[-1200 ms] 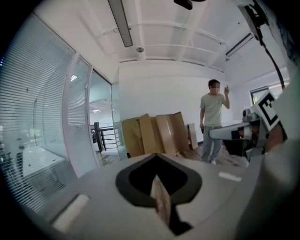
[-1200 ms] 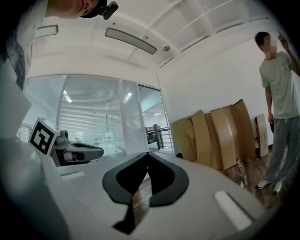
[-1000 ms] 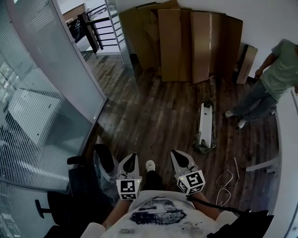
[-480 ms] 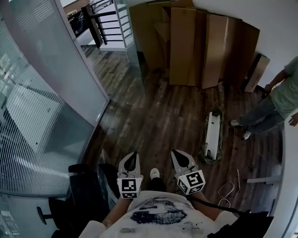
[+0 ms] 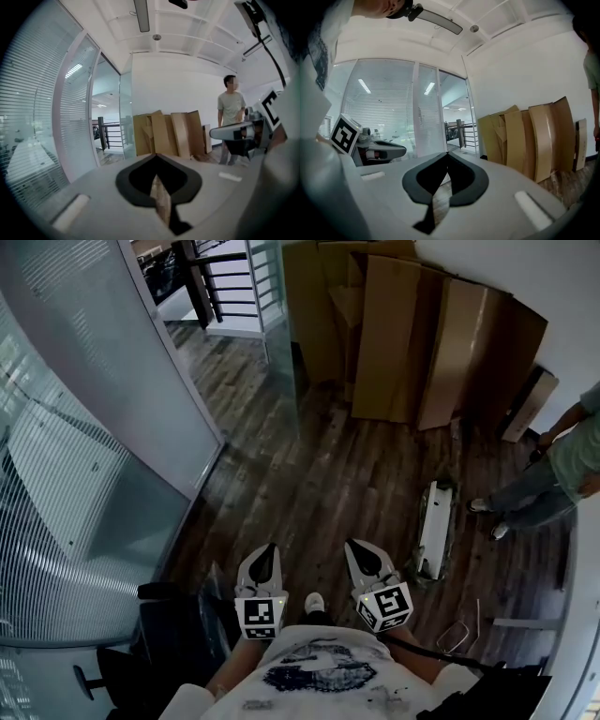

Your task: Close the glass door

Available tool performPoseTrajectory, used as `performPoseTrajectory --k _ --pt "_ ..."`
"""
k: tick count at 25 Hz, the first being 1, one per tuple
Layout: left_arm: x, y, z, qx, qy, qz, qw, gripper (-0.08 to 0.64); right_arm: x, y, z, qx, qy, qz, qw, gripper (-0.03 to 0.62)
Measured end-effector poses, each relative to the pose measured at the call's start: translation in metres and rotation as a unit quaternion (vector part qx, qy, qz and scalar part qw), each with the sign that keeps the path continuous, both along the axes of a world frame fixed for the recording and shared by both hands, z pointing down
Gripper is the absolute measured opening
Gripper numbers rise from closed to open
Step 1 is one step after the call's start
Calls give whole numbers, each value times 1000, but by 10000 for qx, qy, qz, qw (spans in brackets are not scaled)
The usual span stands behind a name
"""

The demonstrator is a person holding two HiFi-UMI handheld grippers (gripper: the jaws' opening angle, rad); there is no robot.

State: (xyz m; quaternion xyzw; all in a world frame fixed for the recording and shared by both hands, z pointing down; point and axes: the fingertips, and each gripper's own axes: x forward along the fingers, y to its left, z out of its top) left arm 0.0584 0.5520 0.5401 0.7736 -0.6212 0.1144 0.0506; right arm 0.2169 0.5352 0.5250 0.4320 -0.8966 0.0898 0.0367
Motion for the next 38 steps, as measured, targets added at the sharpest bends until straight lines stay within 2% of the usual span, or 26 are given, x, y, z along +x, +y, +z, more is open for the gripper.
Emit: performPoseTrajectory --k 8,12,18,26,34,38 --pt "-20 -37 6 -21 70 -64 10000 3 -17 -37 1 -5 68 -13 10000 8" --pt "-19 -54 3 -9 62 5 10000 3 -13 -47 -3 223 368 -7 9991 8" --pt "-12 -91 0 19 45 48 10000 3 4 -82 -3 222 332 157 9991 8" --pt "-7 -165 16 -111 -37 -193 9997 3 14 -170 14 157 243 3 9996 8" --pt "6 -254 7 -192 -24 -215 9996 3 23 -266 7 113 116 -118 9998 8" --pt "8 -295 4 -216 -130 -347 9991 3 29 -311 8 53 50 -191 9998 8"
